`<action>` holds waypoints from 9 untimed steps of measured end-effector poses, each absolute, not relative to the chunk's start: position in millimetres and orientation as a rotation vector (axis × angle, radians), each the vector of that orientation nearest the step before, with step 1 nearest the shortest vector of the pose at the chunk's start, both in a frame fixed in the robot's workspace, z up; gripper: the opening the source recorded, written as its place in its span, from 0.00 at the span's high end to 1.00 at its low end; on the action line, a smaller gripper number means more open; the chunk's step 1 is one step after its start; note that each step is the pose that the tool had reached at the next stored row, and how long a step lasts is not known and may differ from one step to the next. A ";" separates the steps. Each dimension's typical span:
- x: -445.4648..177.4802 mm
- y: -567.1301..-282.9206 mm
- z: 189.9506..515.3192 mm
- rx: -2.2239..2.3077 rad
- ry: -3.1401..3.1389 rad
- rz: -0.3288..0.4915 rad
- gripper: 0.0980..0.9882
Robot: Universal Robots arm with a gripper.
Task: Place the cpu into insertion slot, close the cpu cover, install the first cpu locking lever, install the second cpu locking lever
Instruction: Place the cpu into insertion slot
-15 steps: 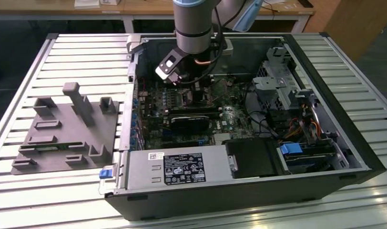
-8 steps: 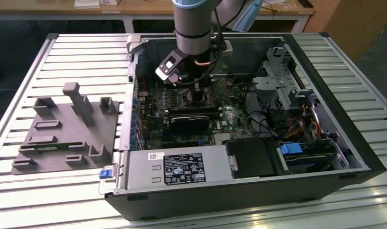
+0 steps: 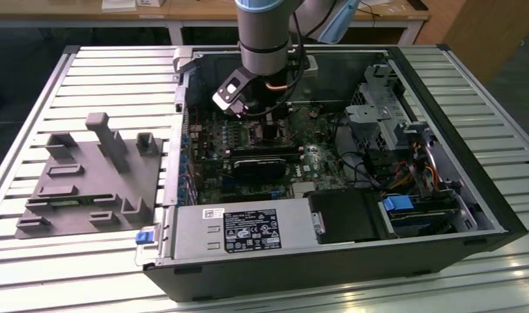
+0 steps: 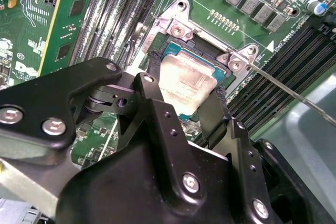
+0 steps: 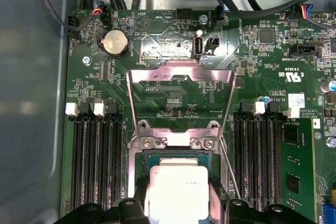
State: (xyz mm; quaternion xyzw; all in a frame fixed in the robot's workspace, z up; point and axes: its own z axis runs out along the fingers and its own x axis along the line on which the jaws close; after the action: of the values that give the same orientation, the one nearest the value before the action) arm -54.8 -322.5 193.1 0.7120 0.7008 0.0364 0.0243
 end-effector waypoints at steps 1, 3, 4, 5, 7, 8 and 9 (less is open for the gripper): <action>-54.8 -322.5 193.2 2.203 2.168 0.112 0.51; -54.9 -322.6 193.2 2.203 2.168 0.112 0.51; -54.9 -322.6 193.2 2.203 2.168 0.112 0.51; -54.9 -322.6 193.1 2.203 2.168 0.112 0.51; -54.9 -322.6 193.1 2.203 2.168 0.112 0.49; -54.9 -322.6 193.0 2.203 2.168 0.112 0.49; -54.9 -322.6 193.0 2.203 2.168 0.112 0.42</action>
State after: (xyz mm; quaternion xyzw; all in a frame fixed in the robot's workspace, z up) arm -54.9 -322.6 193.0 0.7120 0.7008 0.0363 0.0243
